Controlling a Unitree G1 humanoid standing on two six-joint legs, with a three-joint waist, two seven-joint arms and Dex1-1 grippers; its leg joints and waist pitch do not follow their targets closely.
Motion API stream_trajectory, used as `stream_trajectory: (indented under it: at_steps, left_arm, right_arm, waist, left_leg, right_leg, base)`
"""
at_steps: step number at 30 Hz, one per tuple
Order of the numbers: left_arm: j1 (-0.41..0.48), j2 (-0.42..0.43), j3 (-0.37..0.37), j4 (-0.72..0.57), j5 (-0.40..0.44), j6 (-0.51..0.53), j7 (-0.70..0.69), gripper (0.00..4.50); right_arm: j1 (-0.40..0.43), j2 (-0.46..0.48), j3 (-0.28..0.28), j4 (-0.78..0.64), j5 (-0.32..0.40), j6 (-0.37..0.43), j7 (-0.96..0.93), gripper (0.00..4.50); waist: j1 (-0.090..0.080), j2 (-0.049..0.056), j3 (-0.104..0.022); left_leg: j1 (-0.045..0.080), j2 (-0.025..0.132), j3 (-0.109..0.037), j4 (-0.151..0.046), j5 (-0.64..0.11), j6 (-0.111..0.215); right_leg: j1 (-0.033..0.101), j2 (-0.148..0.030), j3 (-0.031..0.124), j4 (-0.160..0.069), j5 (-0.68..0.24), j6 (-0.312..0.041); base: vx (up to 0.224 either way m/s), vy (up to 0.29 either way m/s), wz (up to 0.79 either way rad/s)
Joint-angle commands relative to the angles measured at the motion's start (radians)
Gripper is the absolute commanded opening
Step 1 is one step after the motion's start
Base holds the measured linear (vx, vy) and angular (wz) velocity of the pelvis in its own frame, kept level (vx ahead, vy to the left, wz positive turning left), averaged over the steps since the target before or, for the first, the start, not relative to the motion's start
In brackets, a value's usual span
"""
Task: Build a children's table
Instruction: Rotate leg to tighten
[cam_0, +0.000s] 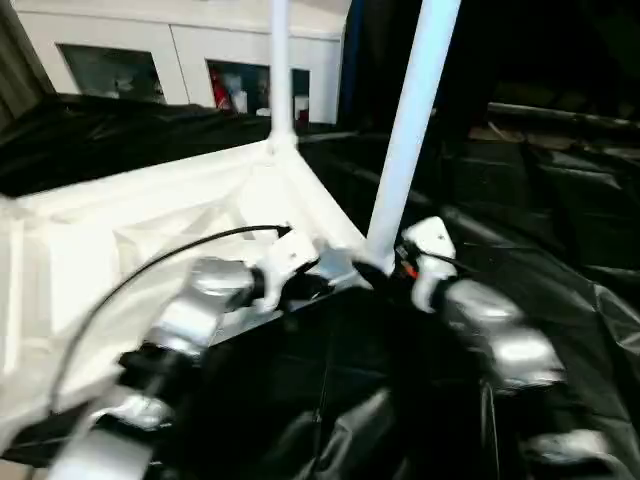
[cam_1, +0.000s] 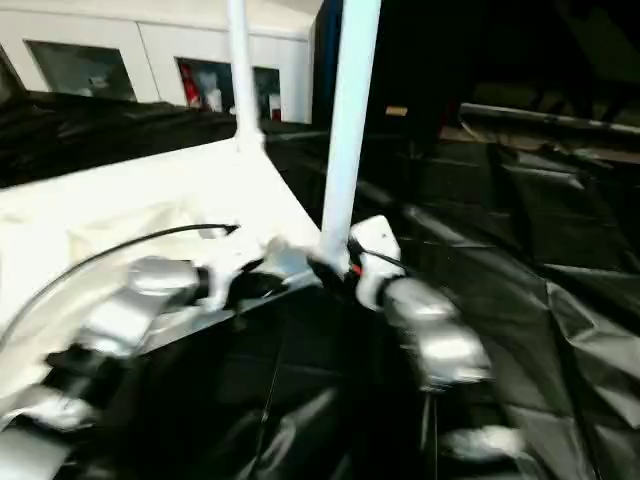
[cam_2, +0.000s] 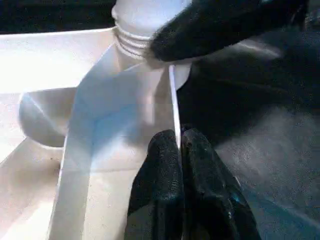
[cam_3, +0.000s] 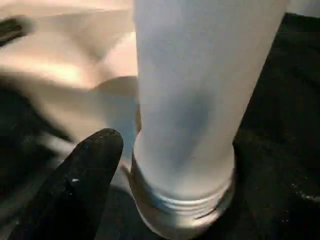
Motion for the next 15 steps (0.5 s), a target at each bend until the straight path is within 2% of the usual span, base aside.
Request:
stream_trajectory:
  at_steps: [1, 2, 3, 4, 5, 6, 7, 8, 9, 10, 11, 15]
  left_arm:
    - [0.029, 0.002, -0.059, -0.008, -0.028, -0.028, -0.115, 0.0]
    - [0.031, 0.006, -0.058, -0.012, -0.032, -0.029, -0.126, 0.0]
    - [0.037, 0.046, -0.055, -0.03, -0.047, -0.02, -0.185, 0.0]
    - [0.038, 0.061, -0.054, -0.034, -0.049, -0.015, -0.204, 0.0]
    - [0.042, 0.081, -0.055, -0.039, -0.056, -0.029, -0.236, 0.0]
    - [0.043, 0.086, -0.054, -0.041, -0.059, -0.032, -0.245, 0.0]
    - [0.047, 0.094, -0.052, -0.048, -0.076, -0.041, -0.266, 0.0]
    - [0.048, 0.096, -0.051, -0.051, -0.08, -0.04, -0.272, 0.0]
    - [0.051, 0.103, -0.051, -0.058, -0.09, -0.038, -0.288, 0.0]
    - [0.052, 0.109, -0.05, -0.063, -0.095, -0.036, -0.295, 0.0]
    - [0.054, 0.116, -0.048, -0.069, -0.099, -0.035, -0.305, 0.0]
    - [0.057, 0.127, -0.039, -0.07, -0.101, -0.038, -0.313, 0.0]
  right_arm:
    - [-0.004, -0.004, 0.067, -0.075, 0.032, -0.003, 0.125, 3.74]
    - [-0.002, -0.011, 0.068, -0.079, 0.033, -0.003, 0.136, 3.74]
    - [0.012, -0.063, 0.081, -0.116, 0.043, 0.015, 0.226, 3.74]
    - [0.016, -0.082, 0.086, -0.13, 0.046, 0.023, 0.257, 3.74]
    - [0.021, -0.108, 0.097, -0.148, 0.045, 0.027, 0.291, 3.74]
    - [0.022, -0.115, 0.1, -0.153, 0.045, 0.028, 0.299, 3.74]
    - [0.024, -0.133, 0.105, -0.168, 0.06, 0.042, 0.327, 3.74]
    - [0.025, -0.138, 0.106, -0.171, 0.065, 0.045, 0.335, 3.74]
    - [0.027, -0.15, 0.111, -0.181, 0.076, 0.054, 0.358, 3.74]
    - [0.029, -0.162, 0.119, -0.186, 0.078, 0.055, 0.377, 3.74]
    - [0.032, -0.176, 0.13, -0.191, 0.074, 0.053, 0.401, 3.74]
    - [0.029, -0.186, 0.143, -0.186, 0.06, 0.05, 0.423, 3.74]
  waist:
    - [0.007, -0.009, -0.063]
    - [0.008, -0.009, -0.063]
    - [0.012, -0.011, -0.068]
    - [0.013, -0.01, -0.07]
    - [0.016, -0.009, -0.064]
    - [0.016, -0.008, -0.064]
    - [0.017, -0.013, -0.061]
    - [0.017, -0.012, -0.061]
    - [0.019, -0.012, -0.057]
    - [0.019, -0.018, -0.056]
    - [0.02, -0.016, -0.054]
    - [0.019, -0.019, -0.05]
  left_leg:
    - [-0.01, 0.058, -0.02, -0.045, -0.031, 0.118]
    - [-0.009, 0.058, -0.019, -0.042, -0.025, 0.126]
    - [-0.003, 0.056, -0.017, -0.036, -0.004, 0.143]
    - [-0.005, 0.057, -0.017, -0.034, 0.012, 0.153]
    - [-0.007, 0.06, -0.016, -0.032, 0.012, 0.171]
    - [-0.008, 0.062, -0.017, -0.033, 0.003, 0.17]
    - [-0.007, 0.064, -0.016, -0.035, -0.029, 0.162]
    - [-0.007, 0.065, -0.017, -0.037, -0.041, 0.156]
    - [-0.006, 0.066, -0.017, -0.04, -0.072, 0.139]
    - [-0.003, 0.067, -0.017, -0.042, -0.104, 0.121]
    - [-0.002, 0.068, -0.019, -0.045, -0.124, 0.103]
    - [0.0, 0.065, -0.019, -0.049, -0.163, 0.072]
  right_leg:
    - [0.052, -0.101, 0.062, -0.039, 0.008, -0.22]
    - [0.049, -0.101, 0.062, -0.036, 0.035, -0.227]
    - [0.049, -0.097, 0.062, -0.027, 0.091, -0.242]
    - [0.051, -0.095, 0.06, -0.02, 0.12, -0.25]
    - [0.047, -0.091, 0.055, -0.021, 0.128, -0.262]
    - [0.047, -0.092, 0.055, -0.021, 0.108, -0.262]
    - [0.047, -0.095, 0.054, -0.028, 0.051, -0.26]
    - [0.048, -0.098, 0.055, -0.029, 0.023, -0.257]
    - [0.046, -0.1, 0.056, -0.036, -0.045, -0.249]
    - [0.044, -0.101, 0.057, -0.043, -0.111, -0.239]
    - [0.043, -0.103, 0.058, -0.046, -0.157, -0.228]
    - [0.039, -0.106, 0.063, -0.057, -0.244, -0.2]
  base:
    - [0.058, -0.016, -0.01]
    - [0.059, -0.012, 0.02]
    - [0.0, 0.0, 0.0]
    - [0.0, 0.0, 0.0]
    - [0.0, 0.0, 0.0]
    - [0.0, 0.0, 0.0]
    - [0.0, 0.0, 0.0]
    - [0.0, 0.0, 0.0]
    - [0.0, 0.0, 0.0]
    - [0.0, 0.0, 0.0]
    - [0.0, 0.0, 0.0]
    - [0.0, 0.0, 0.0]
